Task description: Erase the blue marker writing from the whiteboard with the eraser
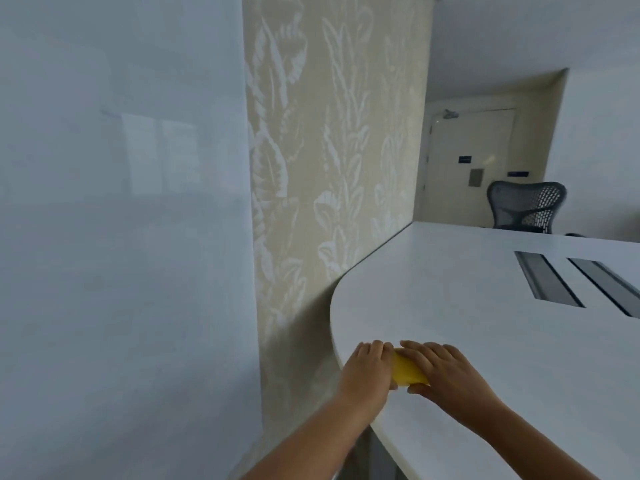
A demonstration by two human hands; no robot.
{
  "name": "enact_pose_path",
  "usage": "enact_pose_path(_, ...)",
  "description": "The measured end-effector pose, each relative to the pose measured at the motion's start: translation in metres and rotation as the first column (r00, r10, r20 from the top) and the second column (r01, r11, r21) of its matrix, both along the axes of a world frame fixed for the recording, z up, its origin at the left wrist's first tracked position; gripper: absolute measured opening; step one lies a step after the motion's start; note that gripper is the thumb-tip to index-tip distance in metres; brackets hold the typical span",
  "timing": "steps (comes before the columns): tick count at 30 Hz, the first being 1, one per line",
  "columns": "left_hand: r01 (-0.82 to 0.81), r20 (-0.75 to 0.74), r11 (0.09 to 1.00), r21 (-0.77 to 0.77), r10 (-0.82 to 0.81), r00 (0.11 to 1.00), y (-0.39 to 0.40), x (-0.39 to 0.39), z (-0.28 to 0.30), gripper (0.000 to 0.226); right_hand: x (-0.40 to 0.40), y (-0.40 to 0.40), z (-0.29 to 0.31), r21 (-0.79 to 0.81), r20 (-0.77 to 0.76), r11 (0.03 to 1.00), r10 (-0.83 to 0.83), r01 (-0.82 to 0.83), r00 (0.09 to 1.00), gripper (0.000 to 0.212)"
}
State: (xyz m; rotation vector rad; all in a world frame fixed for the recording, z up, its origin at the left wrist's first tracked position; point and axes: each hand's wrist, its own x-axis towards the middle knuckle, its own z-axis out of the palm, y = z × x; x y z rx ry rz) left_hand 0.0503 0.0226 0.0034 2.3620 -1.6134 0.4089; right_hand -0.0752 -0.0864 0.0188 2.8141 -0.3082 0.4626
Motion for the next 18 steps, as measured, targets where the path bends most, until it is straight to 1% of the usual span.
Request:
enact_pose_path(5, 0.078, -0.048, 0.993, 0.084, -0.074, 0.996, -0.028, -0.019, -0.025, 0.052, -0.029, -0.014, -0.022, 0.041, -0.057, 0.998, -0.039, 0.042, 0.998, 0.07)
enact_pose_path(9, 0.11, -0.045, 0.987, 0.119, -0.105, 0.993, -0.047, -0.027, -0.03, 0.052, -0.044, -0.019, -0.027, 0.131, -0.043, 0.986, -0.096, 0.101, 0.994, 0.066)
enact_pose_path(11, 0.111, -0.069, 0.986, 0.128, -0.103, 0.992, -0.05, -0.028, -0.031, 0.055, -0.048, -0.022, -0.029, 0.183, -0.012, 0.976, -0.121, 0.122, 0.993, 0.065)
enact_pose_path(14, 0.106, -0.112, 0.99, 0.097, -0.095, 0.989, -0.045, -0.027, -0.038, 0.055, -0.046, -0.036, -0.045, 0.281, 0.0, 0.956, -0.093, 0.089, 0.996, 0.06)
enact_pose_path(15, 0.121, -0.13, 0.989, 0.088, -0.109, 0.986, -0.041, -0.027, -0.039, 0.054, -0.046, -0.04, -0.048, 0.289, 0.003, 0.953, -0.101, 0.096, 0.995, 0.059)
enact_pose_path(18, 0.164, -0.119, 0.982, 0.089, -0.153, 0.981, -0.032, -0.025, -0.045, 0.052, -0.042, -0.047, -0.055, 0.277, -0.05, 0.952, -0.119, 0.128, 0.992, 0.06)
